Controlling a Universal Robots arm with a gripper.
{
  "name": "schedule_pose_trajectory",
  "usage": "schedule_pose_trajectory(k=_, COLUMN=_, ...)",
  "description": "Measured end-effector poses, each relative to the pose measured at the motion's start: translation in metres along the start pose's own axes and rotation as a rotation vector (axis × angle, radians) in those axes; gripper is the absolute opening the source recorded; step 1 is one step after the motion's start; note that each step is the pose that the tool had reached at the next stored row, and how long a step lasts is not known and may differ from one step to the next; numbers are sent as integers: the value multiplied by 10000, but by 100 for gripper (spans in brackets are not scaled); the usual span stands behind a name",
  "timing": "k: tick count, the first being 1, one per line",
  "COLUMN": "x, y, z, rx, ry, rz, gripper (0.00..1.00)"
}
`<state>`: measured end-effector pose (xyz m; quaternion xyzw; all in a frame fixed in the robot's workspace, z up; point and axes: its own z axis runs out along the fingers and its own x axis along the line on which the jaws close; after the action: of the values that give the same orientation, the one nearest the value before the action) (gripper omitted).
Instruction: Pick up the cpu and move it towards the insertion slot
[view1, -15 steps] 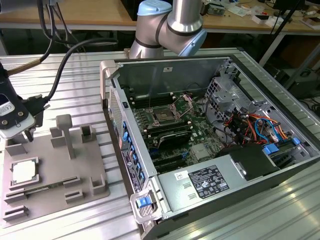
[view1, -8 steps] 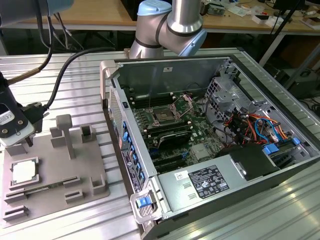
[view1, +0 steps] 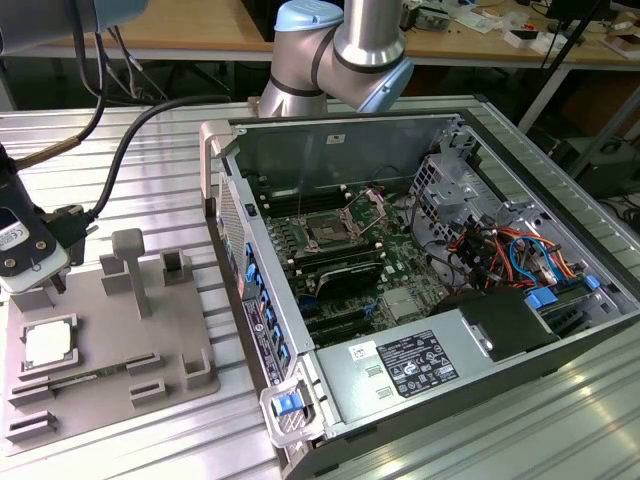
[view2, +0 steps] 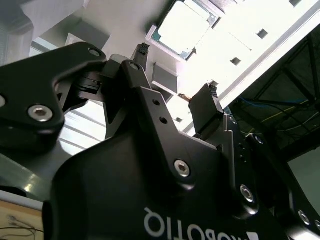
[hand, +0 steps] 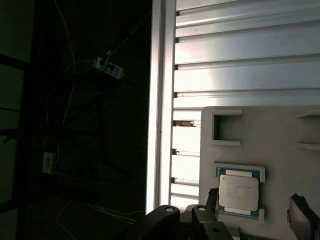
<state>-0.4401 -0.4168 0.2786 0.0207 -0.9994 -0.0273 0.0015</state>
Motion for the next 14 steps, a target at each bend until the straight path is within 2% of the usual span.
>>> schedule_pose_trajectory(k=8, x=0, y=-1, z=2, rx=-1, ry=0, rz=0, gripper=61)
schedule_pose_trajectory(k=12, x=0, y=-4, z=52, rx=-2, ry=0, rz=0, gripper=61)
schedule_pose_trajectory(k=14, x=0, y=-8, z=127, rx=-2, ry=-1, rz=-1, gripper=61)
